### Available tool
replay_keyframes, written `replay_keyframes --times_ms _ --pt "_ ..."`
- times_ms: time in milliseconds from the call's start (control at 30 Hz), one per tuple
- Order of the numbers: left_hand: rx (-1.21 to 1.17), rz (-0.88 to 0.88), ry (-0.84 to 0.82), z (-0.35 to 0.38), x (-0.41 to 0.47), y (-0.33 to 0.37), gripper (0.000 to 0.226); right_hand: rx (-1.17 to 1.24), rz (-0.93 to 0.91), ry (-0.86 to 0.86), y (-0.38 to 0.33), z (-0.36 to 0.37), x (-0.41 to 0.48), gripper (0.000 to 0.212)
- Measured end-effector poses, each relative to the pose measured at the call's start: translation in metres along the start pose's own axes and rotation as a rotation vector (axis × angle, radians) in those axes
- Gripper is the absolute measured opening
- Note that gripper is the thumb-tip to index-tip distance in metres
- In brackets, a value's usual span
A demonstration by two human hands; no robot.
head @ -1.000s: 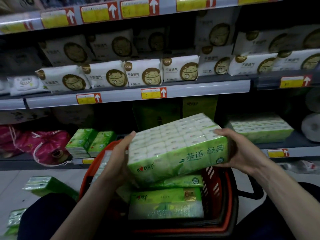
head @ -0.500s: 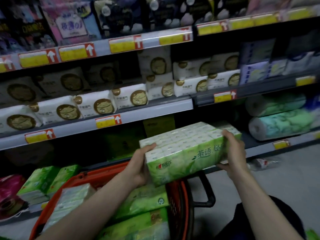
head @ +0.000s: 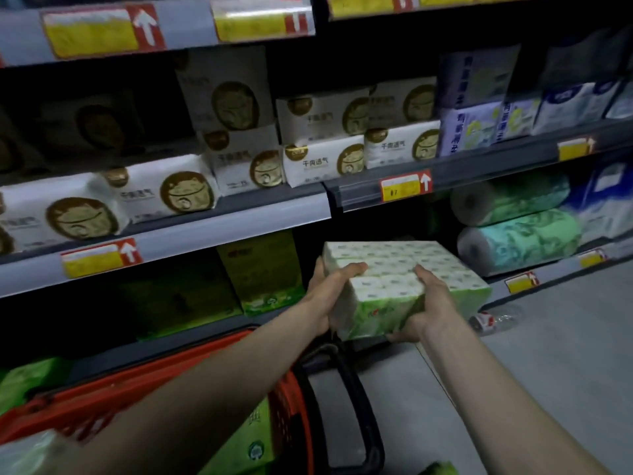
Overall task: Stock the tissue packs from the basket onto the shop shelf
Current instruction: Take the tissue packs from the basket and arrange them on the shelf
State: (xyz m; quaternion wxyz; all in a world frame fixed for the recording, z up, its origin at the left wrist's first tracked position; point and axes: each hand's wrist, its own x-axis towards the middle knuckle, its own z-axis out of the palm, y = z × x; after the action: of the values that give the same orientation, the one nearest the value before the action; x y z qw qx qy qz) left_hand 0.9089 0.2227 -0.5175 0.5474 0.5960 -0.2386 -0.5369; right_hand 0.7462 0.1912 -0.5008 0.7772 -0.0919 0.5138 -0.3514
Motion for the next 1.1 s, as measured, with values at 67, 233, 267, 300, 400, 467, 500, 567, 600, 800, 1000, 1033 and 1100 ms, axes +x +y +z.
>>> replay_keyframes --times_ms 67,233,267,300,400,467,500,567,600,800,1000,1033,1100 --pt "-0.024 -0.062 -0.032 -0.001 0.017 0.001 0.097 0.006 -0.013 -0.039 -0.007 0.001 0.018 0.045" --pt "0.117 -0.266 -0.062 0.001 0.031 0.006 0.123 0.031 -0.072 -0.037 -0.018 0.005 0.057 0.049" --pt "0.143 -0.305 -0.068 0.001 0.036 0.004 0.128 0.024 -0.105 0.005 -0.019 0.006 0.063 0.056" --pt "0.160 -0.328 -0.074 0.002 0.041 0.001 0.133 0.038 -0.127 0.049 -0.019 0.003 0.080 0.071" --pt "0.191 -0.331 -0.054 0.006 0.054 -0.003 0.137 0.058 -0.179 0.042 -0.021 -0.002 0.117 0.101" --pt "0.184 -0.321 -0.022 0.004 0.062 -0.004 0.135 -0.014 -0.201 0.012 -0.023 0.009 0.107 0.069" --pt "0.180 -0.322 -0.015 0.003 0.064 -0.005 0.136 -0.029 -0.214 0.009 -0.025 0.012 0.109 0.054" --pt "0.169 -0.326 -0.009 0.001 0.071 -0.003 0.122 -0.035 -0.212 0.028 -0.029 0.012 0.119 0.048" --pt "0.157 -0.327 -0.019 0.003 0.072 -0.002 0.105 -0.049 -0.214 0.019 -0.031 0.014 0.118 0.053" --pt "0.069 -0.230 0.151 0.010 0.075 -0.003 0.116 -0.116 -0.119 0.022 -0.038 0.015 0.119 0.053" --pt "-0.489 -0.544 0.268 0.022 0.042 -0.010 0.077 0.027 -0.185 0.128 -0.039 0.007 0.105 0.038" --pt "-0.608 -0.570 0.227 0.025 0.031 -0.009 0.074 0.086 -0.191 0.137 -0.040 0.006 0.101 0.041" --pt "-0.789 -0.579 0.131 0.032 0.022 -0.006 0.068 0.151 -0.200 0.108 -0.043 0.002 0.095 0.037"
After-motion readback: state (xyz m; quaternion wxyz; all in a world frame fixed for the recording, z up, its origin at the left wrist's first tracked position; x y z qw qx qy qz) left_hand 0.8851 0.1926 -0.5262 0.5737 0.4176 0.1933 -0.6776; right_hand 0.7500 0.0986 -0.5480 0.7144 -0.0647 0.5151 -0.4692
